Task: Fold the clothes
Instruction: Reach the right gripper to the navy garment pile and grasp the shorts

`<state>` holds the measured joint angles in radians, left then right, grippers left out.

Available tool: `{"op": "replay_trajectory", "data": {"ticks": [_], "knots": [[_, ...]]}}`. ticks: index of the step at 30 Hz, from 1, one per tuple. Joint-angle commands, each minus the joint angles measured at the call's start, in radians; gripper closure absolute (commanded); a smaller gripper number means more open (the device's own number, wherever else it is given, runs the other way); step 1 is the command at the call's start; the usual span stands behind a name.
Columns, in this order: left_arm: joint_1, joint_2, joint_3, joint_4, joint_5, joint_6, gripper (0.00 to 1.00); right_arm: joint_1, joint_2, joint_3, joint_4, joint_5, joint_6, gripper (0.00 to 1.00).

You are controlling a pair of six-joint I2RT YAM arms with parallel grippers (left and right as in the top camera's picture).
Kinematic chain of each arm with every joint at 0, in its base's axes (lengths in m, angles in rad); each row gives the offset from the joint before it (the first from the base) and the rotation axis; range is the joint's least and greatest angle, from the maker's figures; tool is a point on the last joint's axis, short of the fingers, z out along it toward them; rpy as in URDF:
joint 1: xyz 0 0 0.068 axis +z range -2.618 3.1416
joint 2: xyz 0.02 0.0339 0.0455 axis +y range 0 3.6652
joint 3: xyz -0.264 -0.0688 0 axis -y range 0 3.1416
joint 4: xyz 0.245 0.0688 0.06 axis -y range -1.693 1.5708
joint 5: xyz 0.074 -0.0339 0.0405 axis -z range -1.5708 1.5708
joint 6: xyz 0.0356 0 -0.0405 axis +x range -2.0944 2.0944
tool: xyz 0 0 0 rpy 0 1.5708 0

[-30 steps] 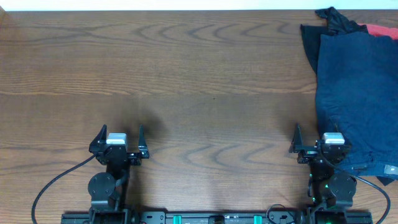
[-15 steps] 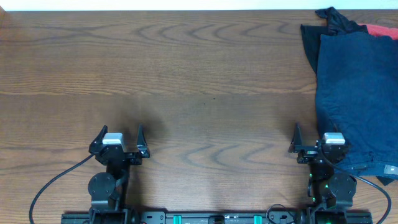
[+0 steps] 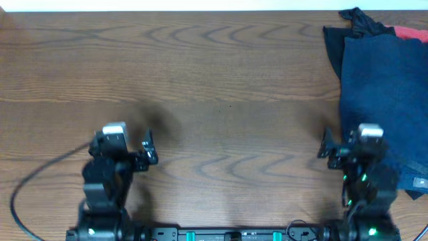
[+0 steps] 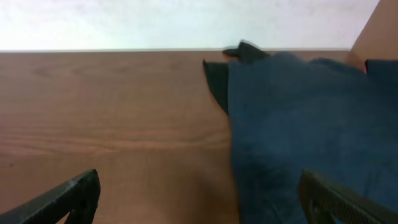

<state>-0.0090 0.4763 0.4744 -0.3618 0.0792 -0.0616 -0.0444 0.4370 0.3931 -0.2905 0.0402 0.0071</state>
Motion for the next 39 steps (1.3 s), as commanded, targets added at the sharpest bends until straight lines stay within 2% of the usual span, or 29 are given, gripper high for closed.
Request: {"op": "replay_trajectory", "data": {"ticks": [1,7,12,17,25,31,36,39], "knots": [[0.004,0.164,0.175,-0.113,0.010,-0.015,0.02,-0.011,0.209,0.181,-0.068,0.016,0.015,0.01],[0.004,0.452,0.475,-0.409,0.010,-0.014,0.02,-0.030,0.637,0.555,-0.324,0.016,0.010,0.01],[0.004,0.587,0.558,-0.494,0.010,-0.015,0.02,-0.035,0.902,0.747,-0.393,-0.007,0.018,0.01],[0.004,0.636,0.558,-0.490,0.011,-0.015,0.02,-0.051,1.083,0.751,-0.294,0.151,0.053,0.01],[0.004,0.640,0.558,-0.467,0.011,-0.015,0.02,-0.073,1.339,0.752,-0.213,0.366,0.156,0.18],[0.004,0.640,0.558,-0.463,0.011,-0.015,0.02,-0.080,1.456,0.752,-0.138,0.342,0.203,0.24],[0.004,0.640,0.558,-0.463,0.011,-0.015,0.02,-0.080,1.502,0.752,-0.126,0.356,0.206,0.42],[0.004,0.640,0.558,-0.459,0.011,-0.015,0.02,-0.080,1.506,0.752,-0.124,0.356,0.212,0.64]]}}
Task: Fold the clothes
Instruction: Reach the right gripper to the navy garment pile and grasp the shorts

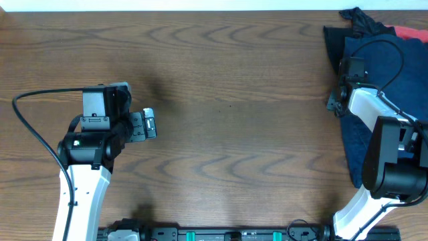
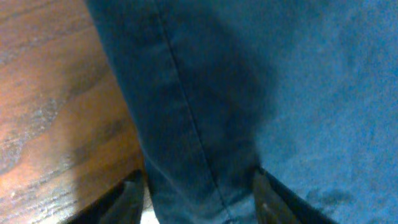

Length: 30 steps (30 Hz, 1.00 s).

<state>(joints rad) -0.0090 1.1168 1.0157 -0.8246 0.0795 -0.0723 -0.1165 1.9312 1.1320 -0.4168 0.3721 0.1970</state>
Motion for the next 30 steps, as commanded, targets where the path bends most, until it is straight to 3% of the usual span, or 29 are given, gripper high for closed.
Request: {"op": "replay_trajectory", "data": {"ticks": [1,4,12,16,19,24,30], "knots": [[0.004,0.000,0.017,0.004,0.010,-0.005,0.02,-0.008,0.012,0.012,0.003,0.024,0.029,0.73],[0.004,0.000,0.017,0.004,0.010,-0.005,0.02,-0.008,0.012,0.013,0.005,0.024,0.028,0.99],[0.004,0.000,0.017,0.007,0.010,-0.005,0.02,-0.006,-0.080,0.075,-0.074,-0.004,0.021,0.99],[0.004,0.000,0.017,0.014,0.010,-0.005,0.02,0.008,-0.170,0.176,-0.126,-0.312,-0.151,0.99],[0.004,0.000,0.017,0.015,0.010,-0.005,0.02,0.054,-0.226,0.241,-0.179,-0.522,-0.196,0.99],[0.004,0.000,0.017,0.015,0.010,-0.005,0.02,0.234,-0.248,0.261,-0.249,-0.689,-0.222,0.99],[0.004,0.000,0.017,0.016,0.010,-0.005,0.02,0.502,-0.206,0.261,-0.249,-0.615,-0.201,0.99]]}}
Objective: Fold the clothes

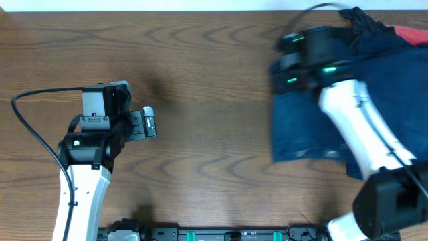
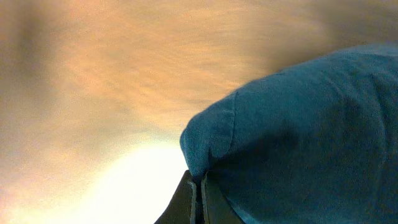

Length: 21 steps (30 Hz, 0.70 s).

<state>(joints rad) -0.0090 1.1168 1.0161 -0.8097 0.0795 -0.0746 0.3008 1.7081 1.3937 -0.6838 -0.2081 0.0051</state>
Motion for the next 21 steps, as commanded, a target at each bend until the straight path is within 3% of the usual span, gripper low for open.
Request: {"op": "replay_trajectory", "data": {"ticks": [1,5,8,10,13,17,21], "knots": [[0.004,0.000,0.016,0.003,0.010,-0.002,0.02,0.127,0.032,-0.001,0.046,0.020,0.017,0.99],[0.004,0.000,0.016,0.011,0.010,-0.002,0.02,0.233,0.079,-0.001,0.174,0.201,0.129,0.94],[0.004,0.000,0.016,0.011,0.010,-0.002,0.02,0.268,0.097,-0.001,0.288,0.313,0.172,0.57],[0.004,0.000,0.016,0.011,0.011,-0.002,0.02,0.268,0.087,0.004,0.330,0.379,0.174,0.54],[0.003,0.000,0.016,0.010,0.070,-0.002,0.02,0.233,0.051,0.038,0.295,0.483,0.174,0.27],[0.001,0.011,0.016,0.010,0.199,-0.003,0.01,0.127,-0.021,0.082,0.122,0.526,0.176,0.25],[-0.035,0.059,0.015,0.007,0.301,-0.049,0.00,-0.011,-0.092,0.083,-0.062,0.520,0.219,0.13]]}}
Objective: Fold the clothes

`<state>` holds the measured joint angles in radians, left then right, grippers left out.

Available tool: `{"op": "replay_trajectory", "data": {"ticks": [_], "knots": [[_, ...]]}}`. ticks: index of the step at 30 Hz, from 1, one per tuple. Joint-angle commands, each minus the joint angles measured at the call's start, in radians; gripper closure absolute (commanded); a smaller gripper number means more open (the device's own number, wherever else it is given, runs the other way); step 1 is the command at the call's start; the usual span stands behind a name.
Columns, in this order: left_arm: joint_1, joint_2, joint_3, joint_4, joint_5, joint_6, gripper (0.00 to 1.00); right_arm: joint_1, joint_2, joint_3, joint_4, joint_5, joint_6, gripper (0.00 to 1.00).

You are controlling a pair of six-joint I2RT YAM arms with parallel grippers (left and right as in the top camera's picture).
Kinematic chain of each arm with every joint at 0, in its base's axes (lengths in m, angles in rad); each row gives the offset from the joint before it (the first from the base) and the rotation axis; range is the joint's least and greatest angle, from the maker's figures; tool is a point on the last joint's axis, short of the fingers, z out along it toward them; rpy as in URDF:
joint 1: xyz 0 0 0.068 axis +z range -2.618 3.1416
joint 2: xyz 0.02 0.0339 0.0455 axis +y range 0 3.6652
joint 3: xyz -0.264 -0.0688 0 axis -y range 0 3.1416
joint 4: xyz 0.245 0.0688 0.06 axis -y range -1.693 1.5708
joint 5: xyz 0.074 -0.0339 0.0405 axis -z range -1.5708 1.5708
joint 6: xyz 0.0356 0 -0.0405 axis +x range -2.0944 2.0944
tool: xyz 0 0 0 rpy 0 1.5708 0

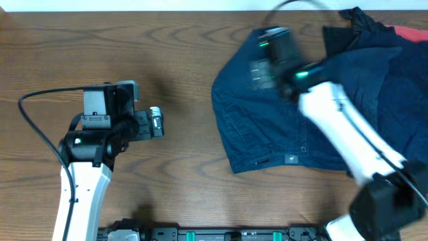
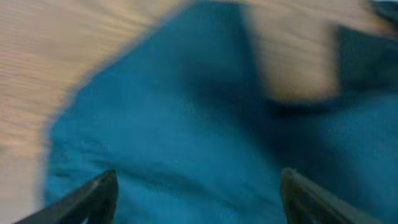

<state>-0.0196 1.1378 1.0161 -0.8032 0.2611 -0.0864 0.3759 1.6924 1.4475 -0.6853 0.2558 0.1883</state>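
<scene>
A dark blue garment (image 1: 267, 127) lies spread on the table, right of the middle, with a hem and a small label at its near edge. My right gripper (image 1: 267, 50) hovers over the garment's far part, blurred by motion. In the right wrist view the right gripper (image 2: 196, 186) is open, both dark fingertips (image 2: 93, 193) wide apart over blue cloth with nothing between them. At mid-left my left gripper (image 1: 155, 122) looks open and holds nothing, well apart from the cloth.
A black garment (image 1: 354, 20) and a red piece (image 1: 409, 31) lie bunched at the far right corner, partly under the blue one. The wooden table (image 1: 187, 187) runs to a white edge at the back. A black cable (image 1: 33, 134) loops beside the left arm.
My right gripper was shut on a fold of the blue garment; now it is open above it. The garment lies further left and more spread out. The left gripper shifted slightly right.
Both arms were low at the front edge, with the blue garment piled at the far right. Then my right gripper was open at the garment's left edge and the left arm stood mid-left. Then it was shut on the cloth, nearer the centre. Now the cloth lies released.
</scene>
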Motion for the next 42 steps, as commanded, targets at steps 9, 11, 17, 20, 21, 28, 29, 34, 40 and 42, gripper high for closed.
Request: {"op": "replay_trajectory", "data": {"ticks": [9,11,17,20,21,28,29,34,40,42], "knots": [[-0.260,0.296,0.015,0.007,0.203,-0.349,0.06,-0.333,-0.160,0.029,-0.288,0.046,0.037,0.01],[-0.311,0.358,0.015,0.017,0.203,-0.428,0.07,-0.368,-0.163,0.029,-0.303,0.039,0.044,0.01],[-0.464,0.544,0.015,0.098,0.203,-0.630,0.20,-0.430,-0.163,0.029,-0.337,-0.005,0.043,0.01],[-0.529,0.606,0.015,0.174,0.203,-0.662,0.26,-0.437,-0.163,0.029,-0.341,-0.005,0.043,0.01],[-0.548,0.620,0.015,0.194,0.203,-0.673,0.27,-0.439,-0.163,0.029,-0.343,-0.005,0.043,0.01],[-0.652,0.666,0.015,0.272,0.198,-0.709,0.33,-0.445,-0.163,0.029,-0.348,-0.005,0.043,0.01],[-0.660,0.666,0.015,0.277,0.198,-0.709,0.33,-0.445,-0.163,0.029,-0.350,-0.005,0.043,0.01],[-0.696,0.668,0.015,0.287,0.159,-0.741,0.34,-0.445,-0.163,0.029,-0.360,-0.005,0.043,0.01],[-0.721,0.675,0.015,0.301,0.138,-0.758,0.60,-0.448,-0.163,0.029,-0.374,-0.005,0.043,0.01],[-0.720,0.675,0.015,0.300,0.137,-0.757,0.81,-0.448,-0.163,0.029,-0.379,-0.005,0.043,0.01]]}}
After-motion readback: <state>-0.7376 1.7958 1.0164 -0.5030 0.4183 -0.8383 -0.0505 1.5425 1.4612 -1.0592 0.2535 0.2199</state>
